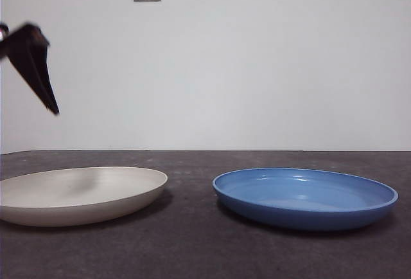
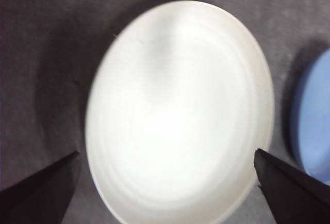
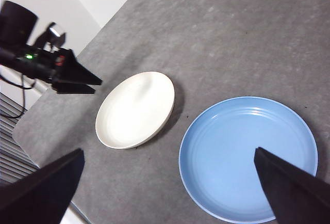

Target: Pick up the white plate, put it on the blue plate, put it on desk

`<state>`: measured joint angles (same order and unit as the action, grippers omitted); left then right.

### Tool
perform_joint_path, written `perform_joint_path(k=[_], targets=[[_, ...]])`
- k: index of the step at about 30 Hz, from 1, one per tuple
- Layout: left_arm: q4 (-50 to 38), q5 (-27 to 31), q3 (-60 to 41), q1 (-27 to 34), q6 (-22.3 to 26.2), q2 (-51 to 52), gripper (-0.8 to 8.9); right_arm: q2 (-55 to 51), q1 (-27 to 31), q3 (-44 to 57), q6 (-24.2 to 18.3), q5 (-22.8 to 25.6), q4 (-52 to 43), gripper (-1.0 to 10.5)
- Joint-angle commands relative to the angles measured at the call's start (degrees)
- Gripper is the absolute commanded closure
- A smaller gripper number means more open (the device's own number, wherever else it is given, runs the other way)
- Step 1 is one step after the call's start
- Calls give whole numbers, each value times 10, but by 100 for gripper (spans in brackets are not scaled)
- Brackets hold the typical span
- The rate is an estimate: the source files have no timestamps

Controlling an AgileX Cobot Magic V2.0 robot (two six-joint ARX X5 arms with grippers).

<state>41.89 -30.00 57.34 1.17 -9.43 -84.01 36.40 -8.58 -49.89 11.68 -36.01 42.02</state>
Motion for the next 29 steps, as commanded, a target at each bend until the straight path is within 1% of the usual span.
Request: perform_joint_path(k=[1, 9, 13, 17, 19, 21, 23, 24, 26, 29], targets=[[-20, -3, 12, 5, 13, -37, 192, 2, -2, -10, -5, -2, 0, 375], [-59, -6, 12, 10, 12, -106, 197, 2, -2, -10, -3, -2, 5, 375], [-73, -40, 12, 10, 12, -124, 197, 2, -2, -10, -3, -2, 5, 375], [-81, -44, 12, 10, 12, -139, 209, 2, -2, -10, -3, -1, 5, 375], [-81, -44, 12, 10, 12, -146, 257, 2, -2, -10, -3, -1, 5, 375], [-83, -43, 12, 10, 12, -151, 330, 2, -2, -10, -3, -1, 5, 375], [-85, -42, 12, 10, 12, -152, 457, 2, -2, -10, -3, -1, 5, 375], [-86, -38, 12, 10, 12, -153, 537, 2, -2, -10, -3, -1, 5, 375], [-85, -19, 12, 10, 12, -153, 653, 2, -2, -10, -3, 0, 5, 375], [-85, 6, 12, 10, 12, -153, 751, 2, -2, -10, -3, 0, 5, 375]])
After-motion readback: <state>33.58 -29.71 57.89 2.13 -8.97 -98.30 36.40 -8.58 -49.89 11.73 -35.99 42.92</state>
